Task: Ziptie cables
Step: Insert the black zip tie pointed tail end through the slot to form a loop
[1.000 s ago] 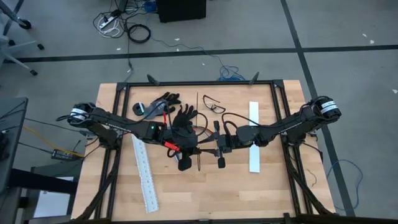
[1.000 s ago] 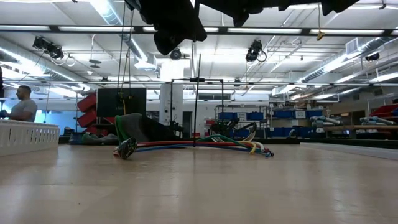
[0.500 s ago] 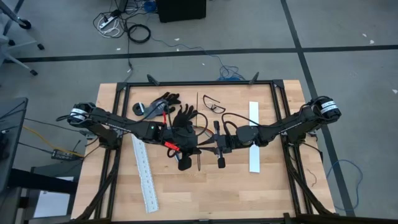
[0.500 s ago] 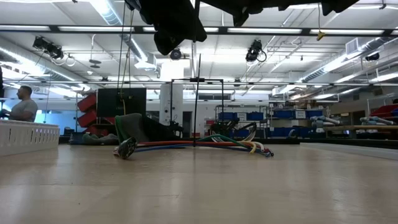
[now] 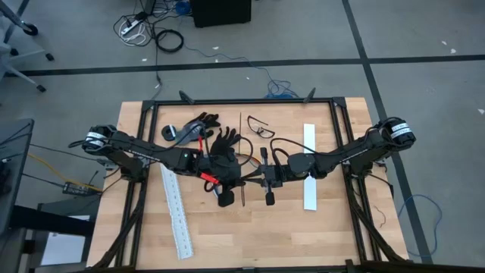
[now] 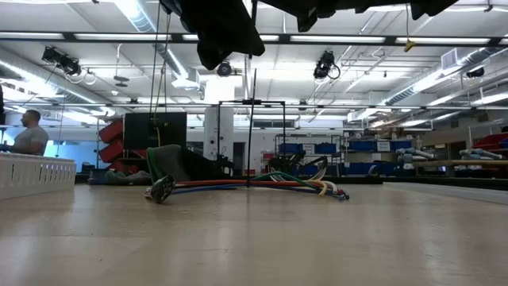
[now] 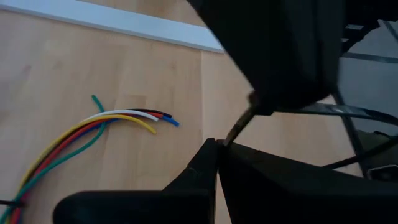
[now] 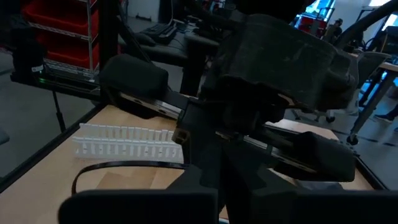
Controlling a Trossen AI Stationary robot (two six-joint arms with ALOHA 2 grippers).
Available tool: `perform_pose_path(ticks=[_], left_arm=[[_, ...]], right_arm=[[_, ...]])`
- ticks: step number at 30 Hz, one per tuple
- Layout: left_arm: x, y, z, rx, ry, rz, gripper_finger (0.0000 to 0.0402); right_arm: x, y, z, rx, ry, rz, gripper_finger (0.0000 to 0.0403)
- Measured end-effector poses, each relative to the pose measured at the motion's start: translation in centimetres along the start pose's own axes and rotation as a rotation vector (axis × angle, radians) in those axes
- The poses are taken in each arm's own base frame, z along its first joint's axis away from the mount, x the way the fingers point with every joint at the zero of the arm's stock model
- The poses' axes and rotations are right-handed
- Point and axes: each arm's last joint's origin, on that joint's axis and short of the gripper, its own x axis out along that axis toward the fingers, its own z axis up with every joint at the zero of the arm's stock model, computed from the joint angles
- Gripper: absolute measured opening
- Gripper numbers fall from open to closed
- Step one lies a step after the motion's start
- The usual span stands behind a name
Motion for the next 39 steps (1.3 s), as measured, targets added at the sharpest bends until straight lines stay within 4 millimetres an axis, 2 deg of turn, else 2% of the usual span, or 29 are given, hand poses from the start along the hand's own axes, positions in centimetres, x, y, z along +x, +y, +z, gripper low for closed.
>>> perform_pose_path(ticks=[6,13,19,25,39], left_arm=[[0.0,0.1,0.0,0.017,-0.003,0.038,0.0029],[-0.1,-0.1,-0.2,0.019,0.031,-0.017,0.0092],[-1.9,-0.1,0.1,0.018,0.027,-0.017,0.0133],[-4.2,0.1,1.1,0.036,-0.065,0.047,0.0141],[-3.3,0.2,1.3,0.105,-0.099,0.114,0.0141]], right_arm=[[0.0,0.0,-0.1,-0.001,0.008,0.002,0.0000],[0.0,0.0,-0.3,-0.003,0.025,0.001,0.0000],[0.1,-0.5,-0.5,0.006,0.046,-0.016,0.0000],[0.1,-0.9,-0.8,0.018,0.066,-0.024,0.0000],[0.1,-0.9,-0.7,0.019,0.058,-0.020,0.0000]])
